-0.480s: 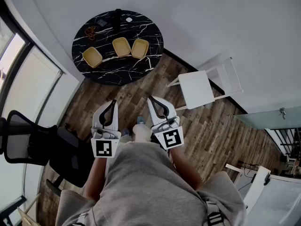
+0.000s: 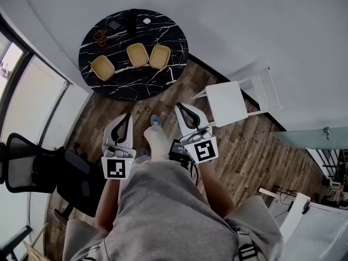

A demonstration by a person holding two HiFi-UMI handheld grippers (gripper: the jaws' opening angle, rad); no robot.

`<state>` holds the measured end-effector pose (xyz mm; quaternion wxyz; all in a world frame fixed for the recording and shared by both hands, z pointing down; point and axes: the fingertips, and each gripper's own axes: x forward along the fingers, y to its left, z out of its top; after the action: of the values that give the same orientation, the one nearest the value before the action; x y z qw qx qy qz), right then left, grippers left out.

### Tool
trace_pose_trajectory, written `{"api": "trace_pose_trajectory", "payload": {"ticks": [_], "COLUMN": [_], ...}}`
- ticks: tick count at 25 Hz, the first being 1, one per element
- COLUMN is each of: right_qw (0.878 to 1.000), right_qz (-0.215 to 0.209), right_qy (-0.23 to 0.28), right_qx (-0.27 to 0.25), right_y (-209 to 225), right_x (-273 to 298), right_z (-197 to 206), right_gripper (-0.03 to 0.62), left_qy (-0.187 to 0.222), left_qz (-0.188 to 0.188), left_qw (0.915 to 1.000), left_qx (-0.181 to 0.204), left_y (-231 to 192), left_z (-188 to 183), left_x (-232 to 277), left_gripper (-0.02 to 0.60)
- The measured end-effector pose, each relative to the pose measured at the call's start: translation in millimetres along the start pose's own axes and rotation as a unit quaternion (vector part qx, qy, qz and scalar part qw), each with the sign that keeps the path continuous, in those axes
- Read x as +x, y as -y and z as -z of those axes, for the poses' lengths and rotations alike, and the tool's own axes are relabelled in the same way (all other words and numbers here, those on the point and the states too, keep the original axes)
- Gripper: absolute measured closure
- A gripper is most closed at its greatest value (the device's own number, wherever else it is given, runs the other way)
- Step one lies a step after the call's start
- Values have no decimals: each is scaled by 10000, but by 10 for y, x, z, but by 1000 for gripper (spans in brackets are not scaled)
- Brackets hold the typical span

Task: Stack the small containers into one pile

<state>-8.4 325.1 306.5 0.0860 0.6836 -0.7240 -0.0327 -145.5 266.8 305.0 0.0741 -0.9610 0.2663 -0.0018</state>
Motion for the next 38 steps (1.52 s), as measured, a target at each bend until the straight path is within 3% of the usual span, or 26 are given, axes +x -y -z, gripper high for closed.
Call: {"api": "trace_pose_trajectory", "payload": {"ticks": [6, 10, 16, 20, 24, 28, 32, 38], "right_qw": [9997, 9990, 9961, 9926, 9847, 9652, 9358, 8943], "right_qz": [-177, -295, -675, -832, -1066, -1124, -1222, -1319], "right_qy": [-116, -259, -498, -780, -1349, -2298, -3261, -4144], "right_qx": [78, 193, 288, 403, 280, 538, 550, 1054], "right_y": [521, 964, 1535, 1929, 2175, 2336, 2395, 2324], "right_x": [604, 1106, 1811, 2152, 2550, 2858, 3123, 3242], "right_z": [251, 447, 733, 1109, 1651, 2420, 3128, 3808], "right_gripper": [574, 572, 572, 549, 536, 530, 516, 506], "left_qy": [-422, -401, -975, -1251, -1452, -1593, -1285, -1380], "left_qz": [10, 66, -14, -34, -230, -497, -587, -437], "left_qw": [9991, 9990, 9952, 9921, 9885, 9836, 9838, 9834], "left_qx": [-9, 177, -85, -41, -358, -684, -1106, -1091], "left_y": [-202, -362, -561, -603, -716, -859, -1081, -1227], "left_z": [276, 343, 591, 732, 986, 1245, 1407, 1551], "left_x": [577, 1157, 1919, 2322, 2506, 2549, 2640, 2660], "left_gripper": [586, 586, 586, 586, 586, 586, 584, 584]}}
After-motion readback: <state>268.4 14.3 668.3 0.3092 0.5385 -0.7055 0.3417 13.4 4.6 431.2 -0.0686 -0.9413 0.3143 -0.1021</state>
